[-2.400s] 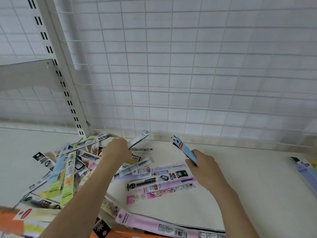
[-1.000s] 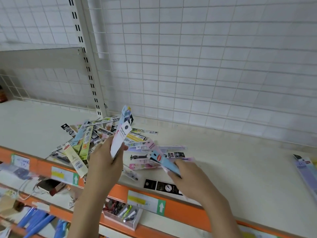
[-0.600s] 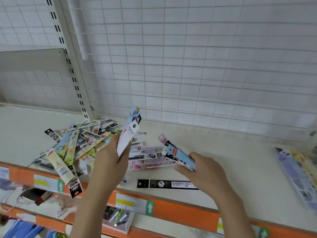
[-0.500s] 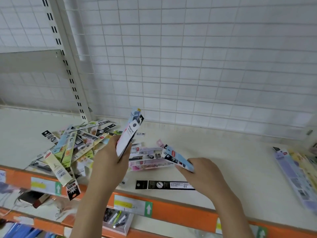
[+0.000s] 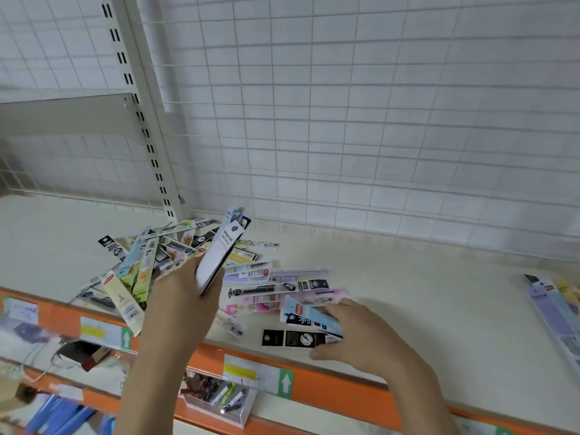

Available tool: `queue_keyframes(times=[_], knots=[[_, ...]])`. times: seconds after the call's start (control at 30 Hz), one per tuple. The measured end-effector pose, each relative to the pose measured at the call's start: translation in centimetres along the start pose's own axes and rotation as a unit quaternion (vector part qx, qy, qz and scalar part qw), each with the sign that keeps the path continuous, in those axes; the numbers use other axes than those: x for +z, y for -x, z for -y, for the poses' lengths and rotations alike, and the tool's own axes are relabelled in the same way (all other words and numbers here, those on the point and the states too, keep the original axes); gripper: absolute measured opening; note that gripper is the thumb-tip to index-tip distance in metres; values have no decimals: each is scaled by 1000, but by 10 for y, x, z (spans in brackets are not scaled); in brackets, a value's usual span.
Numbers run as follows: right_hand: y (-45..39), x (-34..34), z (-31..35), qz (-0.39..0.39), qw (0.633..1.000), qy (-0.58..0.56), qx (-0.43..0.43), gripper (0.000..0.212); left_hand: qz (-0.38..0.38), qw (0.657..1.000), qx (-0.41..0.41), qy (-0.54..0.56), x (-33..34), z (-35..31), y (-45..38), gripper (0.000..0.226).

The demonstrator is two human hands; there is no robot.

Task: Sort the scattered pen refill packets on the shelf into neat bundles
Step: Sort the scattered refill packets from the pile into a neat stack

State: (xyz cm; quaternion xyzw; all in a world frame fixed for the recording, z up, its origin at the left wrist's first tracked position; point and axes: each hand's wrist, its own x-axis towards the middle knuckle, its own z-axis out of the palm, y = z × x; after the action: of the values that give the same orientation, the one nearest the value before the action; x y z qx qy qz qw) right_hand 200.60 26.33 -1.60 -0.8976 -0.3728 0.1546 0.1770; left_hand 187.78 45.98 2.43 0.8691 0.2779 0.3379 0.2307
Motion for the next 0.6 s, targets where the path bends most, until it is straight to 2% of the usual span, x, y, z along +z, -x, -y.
queue_keyframes(times=[0.1, 0.23, 0.37, 0.6], knots=[[-2, 2, 1, -13, 1000, 21, 9, 38, 22, 999, -24, -20, 2, 6, 4, 39], [0, -3, -4, -90, 995, 43, 20, 24, 58, 996, -41, -50, 9, 9, 5, 37], [4, -14, -15, -169, 984, 34, 49, 15, 103, 991, -46, -73, 18, 4, 5, 15], [15, -23, -34, -248, 963, -62, 80, 11, 198, 974, -22, -109, 51, -17, 6, 30]])
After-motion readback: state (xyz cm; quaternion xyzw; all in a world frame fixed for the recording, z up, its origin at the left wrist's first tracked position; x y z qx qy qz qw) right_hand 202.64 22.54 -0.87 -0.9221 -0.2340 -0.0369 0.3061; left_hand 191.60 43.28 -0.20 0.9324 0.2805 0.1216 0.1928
